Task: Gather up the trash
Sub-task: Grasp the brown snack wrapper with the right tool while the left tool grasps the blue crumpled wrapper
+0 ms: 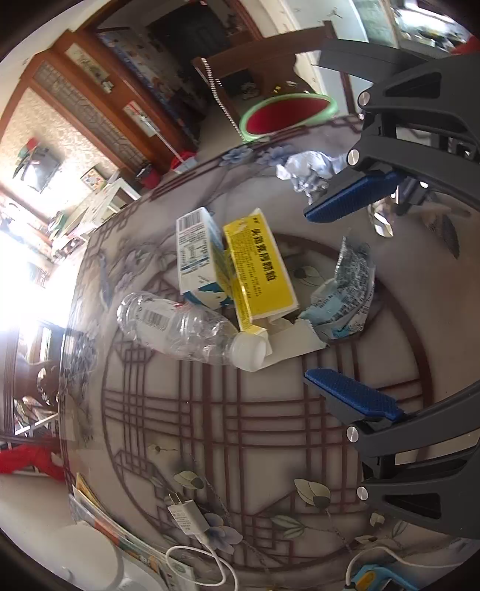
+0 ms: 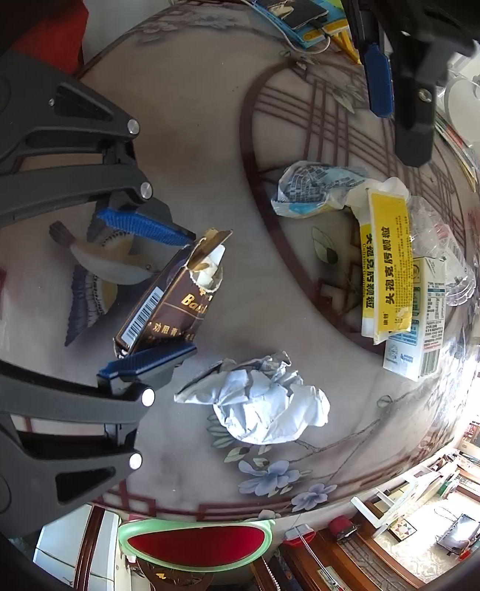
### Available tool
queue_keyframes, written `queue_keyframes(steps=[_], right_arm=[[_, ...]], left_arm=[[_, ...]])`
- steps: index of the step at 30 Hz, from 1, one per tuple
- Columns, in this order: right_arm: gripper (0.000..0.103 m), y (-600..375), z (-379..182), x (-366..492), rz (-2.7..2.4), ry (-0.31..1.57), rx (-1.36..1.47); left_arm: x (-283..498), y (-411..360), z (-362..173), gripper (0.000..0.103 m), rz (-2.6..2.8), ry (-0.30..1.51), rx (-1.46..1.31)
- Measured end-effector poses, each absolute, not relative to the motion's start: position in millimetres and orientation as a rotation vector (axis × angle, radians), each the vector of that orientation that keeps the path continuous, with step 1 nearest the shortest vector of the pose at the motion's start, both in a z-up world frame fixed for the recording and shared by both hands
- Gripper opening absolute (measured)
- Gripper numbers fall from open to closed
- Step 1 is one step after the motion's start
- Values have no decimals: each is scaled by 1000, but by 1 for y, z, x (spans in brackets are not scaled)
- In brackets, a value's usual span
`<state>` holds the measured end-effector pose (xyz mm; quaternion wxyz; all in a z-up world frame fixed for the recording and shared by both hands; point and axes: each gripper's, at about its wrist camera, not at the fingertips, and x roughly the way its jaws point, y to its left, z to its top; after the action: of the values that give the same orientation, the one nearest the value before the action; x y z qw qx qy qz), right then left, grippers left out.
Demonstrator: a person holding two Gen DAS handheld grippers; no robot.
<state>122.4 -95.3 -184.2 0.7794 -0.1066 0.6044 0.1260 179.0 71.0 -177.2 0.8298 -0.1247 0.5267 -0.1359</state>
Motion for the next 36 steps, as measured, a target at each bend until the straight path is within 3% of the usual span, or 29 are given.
queue_keyframes(steps=[1, 3, 5, 11, 18, 20, 27, 36], right_arm=[[51, -96, -182, 122, 280, 1306, -217], [25, -100, -177, 121, 295, 1306, -158], [17, -110, -174, 120, 292, 1307, -61], [17, -143, -168, 108, 260, 1315, 200], [18, -161, -158, 101, 206, 1280, 263], [18, -166, -158, 103, 194, 1276, 276], [18, -166, -147, 104, 201, 1249, 278], [18, -168, -124, 107, 180, 1158, 294]], left_arm=[[177, 68, -180, 77, -305, 1125, -234], [172, 62, -185, 77, -333, 1139, -184], [169, 58, -191, 77, -359, 1154, -143], [166, 44, -209, 77, -436, 1195, -2], [176, 26, -225, 80, -445, 1240, 44], [179, 25, -229, 78, -435, 1247, 15], [176, 20, -224, 50, -429, 1226, -49], [172, 36, -180, 41, -419, 1143, -199]])
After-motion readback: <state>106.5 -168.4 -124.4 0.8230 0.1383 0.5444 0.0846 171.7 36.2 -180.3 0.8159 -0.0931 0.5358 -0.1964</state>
